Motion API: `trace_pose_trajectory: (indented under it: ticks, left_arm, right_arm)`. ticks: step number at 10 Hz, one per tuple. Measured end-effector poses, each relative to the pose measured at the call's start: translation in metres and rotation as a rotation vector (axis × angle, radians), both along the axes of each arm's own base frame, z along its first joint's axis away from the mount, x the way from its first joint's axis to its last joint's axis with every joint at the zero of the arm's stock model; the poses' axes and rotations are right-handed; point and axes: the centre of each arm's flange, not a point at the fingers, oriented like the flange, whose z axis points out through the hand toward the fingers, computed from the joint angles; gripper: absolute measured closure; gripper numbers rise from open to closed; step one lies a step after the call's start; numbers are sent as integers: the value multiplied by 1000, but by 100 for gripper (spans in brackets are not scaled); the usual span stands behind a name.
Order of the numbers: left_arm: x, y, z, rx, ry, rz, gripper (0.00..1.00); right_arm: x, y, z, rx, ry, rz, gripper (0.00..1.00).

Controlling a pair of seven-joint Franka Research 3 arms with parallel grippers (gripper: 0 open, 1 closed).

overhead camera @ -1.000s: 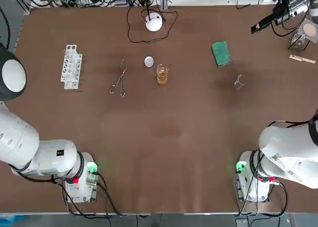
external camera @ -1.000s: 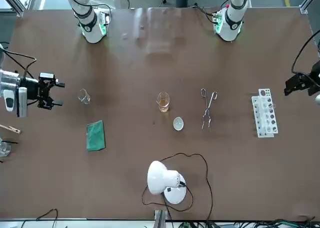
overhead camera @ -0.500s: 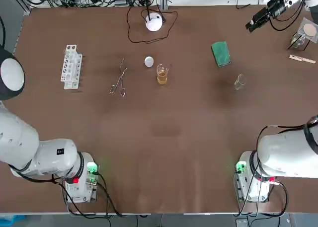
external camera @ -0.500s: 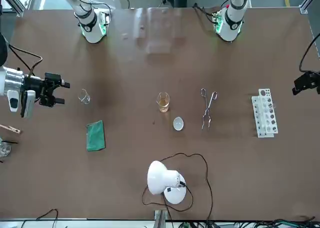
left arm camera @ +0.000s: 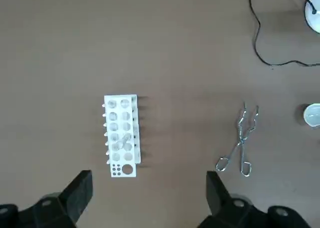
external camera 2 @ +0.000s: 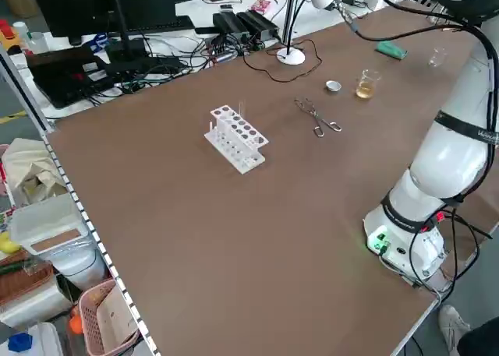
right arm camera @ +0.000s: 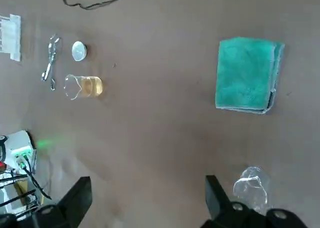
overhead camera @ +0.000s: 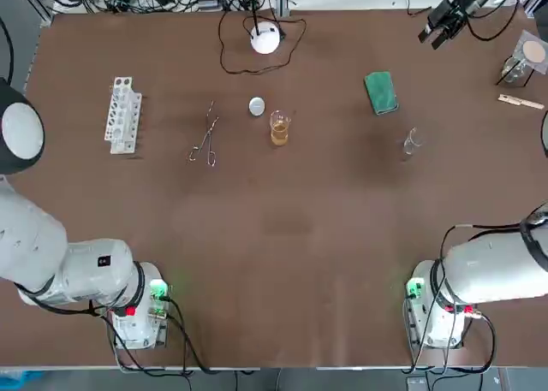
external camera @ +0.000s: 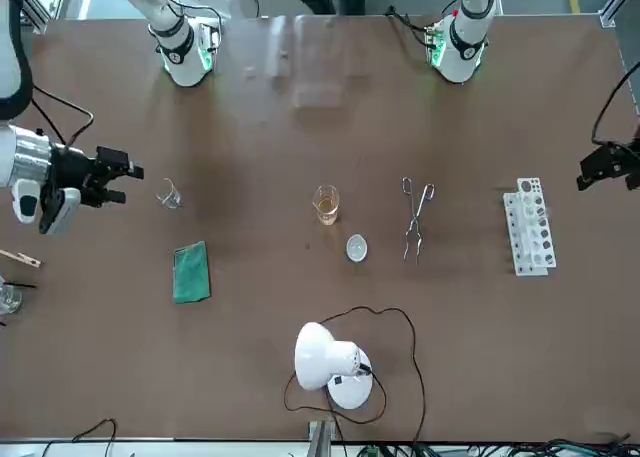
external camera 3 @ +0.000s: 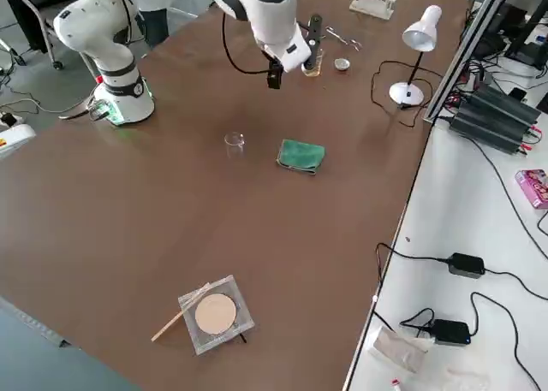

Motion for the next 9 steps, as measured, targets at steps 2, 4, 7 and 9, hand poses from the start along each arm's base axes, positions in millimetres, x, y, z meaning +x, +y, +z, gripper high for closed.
trace_pose_trajectory:
  ticks: [2,4,7,9]
  left_arm:
    - [0,-6,0,-1,3,3,0]
    - [0,-19,0,-6,2,51,0]
    - [0,-20,0,-7,2,65,0]
    - [0,-20,-1,-7,3,66,0]
  right_arm:
    - [7,8,26,-116,23,-79,0]
    - [14,25,63,-210,-4,-103,0]
    - [17,15,119,-320,-85,-116,0]
    - [15,-1,139,-370,-77,-189,0]
